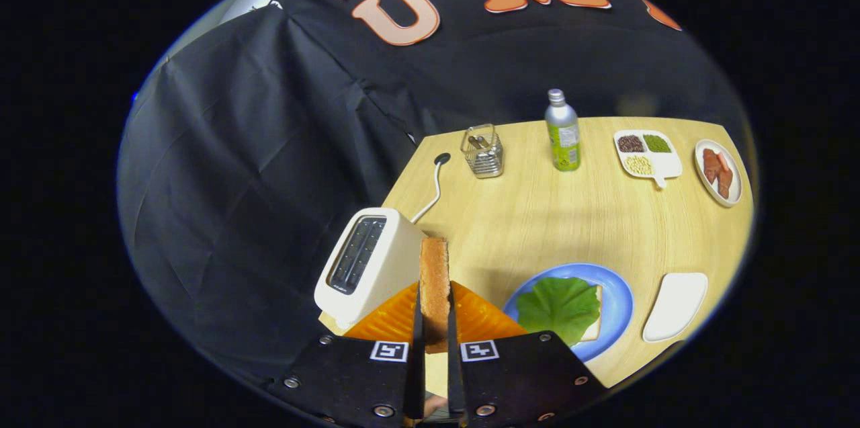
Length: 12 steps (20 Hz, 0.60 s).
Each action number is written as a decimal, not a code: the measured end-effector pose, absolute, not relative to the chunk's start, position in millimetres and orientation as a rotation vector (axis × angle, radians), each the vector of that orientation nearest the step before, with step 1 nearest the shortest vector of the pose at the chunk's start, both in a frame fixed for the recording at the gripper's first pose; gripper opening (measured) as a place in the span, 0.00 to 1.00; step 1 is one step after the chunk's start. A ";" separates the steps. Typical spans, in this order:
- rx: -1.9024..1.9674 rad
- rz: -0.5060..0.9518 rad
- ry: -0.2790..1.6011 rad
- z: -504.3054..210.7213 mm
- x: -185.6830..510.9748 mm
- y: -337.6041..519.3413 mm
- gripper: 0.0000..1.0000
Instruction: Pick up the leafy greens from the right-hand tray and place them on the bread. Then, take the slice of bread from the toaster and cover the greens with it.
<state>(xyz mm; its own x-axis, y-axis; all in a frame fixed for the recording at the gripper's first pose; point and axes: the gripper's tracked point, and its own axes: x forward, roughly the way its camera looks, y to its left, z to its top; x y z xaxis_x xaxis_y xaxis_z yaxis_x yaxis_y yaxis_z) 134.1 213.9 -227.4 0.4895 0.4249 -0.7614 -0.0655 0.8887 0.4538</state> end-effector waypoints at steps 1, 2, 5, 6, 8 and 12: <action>0.405 0.299 1.025 -232.9 132.2 206.2 0.14; 0.412 0.297 1.027 -237.9 130.9 199.3 0.14; 0.443 0.287 1.028 -251.2 124.9 182.5 0.14; 0.450 0.285 1.027 -255.1 123.6 177.7 0.14; 0.460 0.283 1.025 -263.8 119.9 170.7 0.14; 0.494 0.277 1.024 -280.7 111.0 156.9 0.14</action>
